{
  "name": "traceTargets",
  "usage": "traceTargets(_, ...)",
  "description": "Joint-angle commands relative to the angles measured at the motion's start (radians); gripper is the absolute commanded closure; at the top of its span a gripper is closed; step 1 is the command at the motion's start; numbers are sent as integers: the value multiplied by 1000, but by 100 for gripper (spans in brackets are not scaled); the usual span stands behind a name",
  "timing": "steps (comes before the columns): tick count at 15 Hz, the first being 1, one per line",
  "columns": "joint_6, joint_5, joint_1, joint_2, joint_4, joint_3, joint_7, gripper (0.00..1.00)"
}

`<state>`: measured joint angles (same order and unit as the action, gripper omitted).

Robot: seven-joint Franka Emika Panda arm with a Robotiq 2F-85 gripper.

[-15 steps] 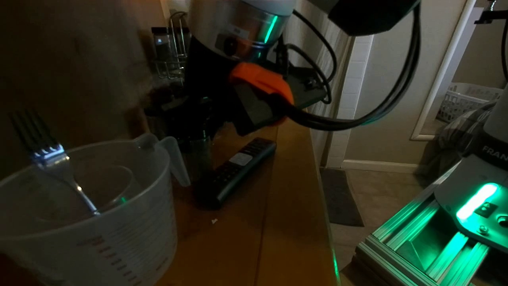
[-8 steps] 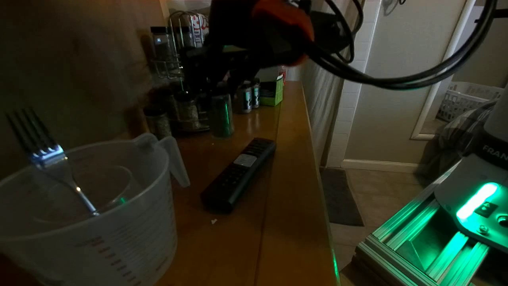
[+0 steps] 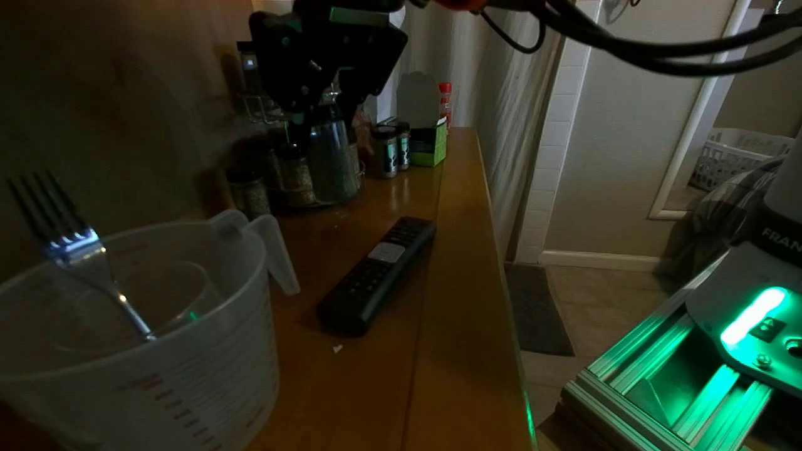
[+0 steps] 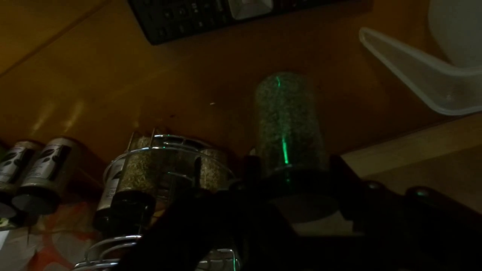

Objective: Pick up one container with a black lid and put it on the seasoning rack

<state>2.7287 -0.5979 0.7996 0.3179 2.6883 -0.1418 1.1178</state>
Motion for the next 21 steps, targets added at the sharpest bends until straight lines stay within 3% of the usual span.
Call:
traceTargets(1, 16, 75, -109, 7, 6, -113, -56, 51)
traceTargets(7, 16, 75, -109, 5, 6, -113, -60, 51)
traceTargets(8, 16, 75, -109, 5, 6, -113, -61, 76)
traceTargets(9, 12, 88, -119, 43, 14, -132, -73, 76)
traceTargets(13, -58, 293, -111, 224, 45, -202, -269, 76)
traceTargets(15, -179, 375, -121, 322, 25, -222, -337, 76)
traceTargets(18, -359, 435, -158, 426, -28, -191, -495, 76)
traceTargets(21, -393, 453, -244, 454, -87, -150, -663, 76)
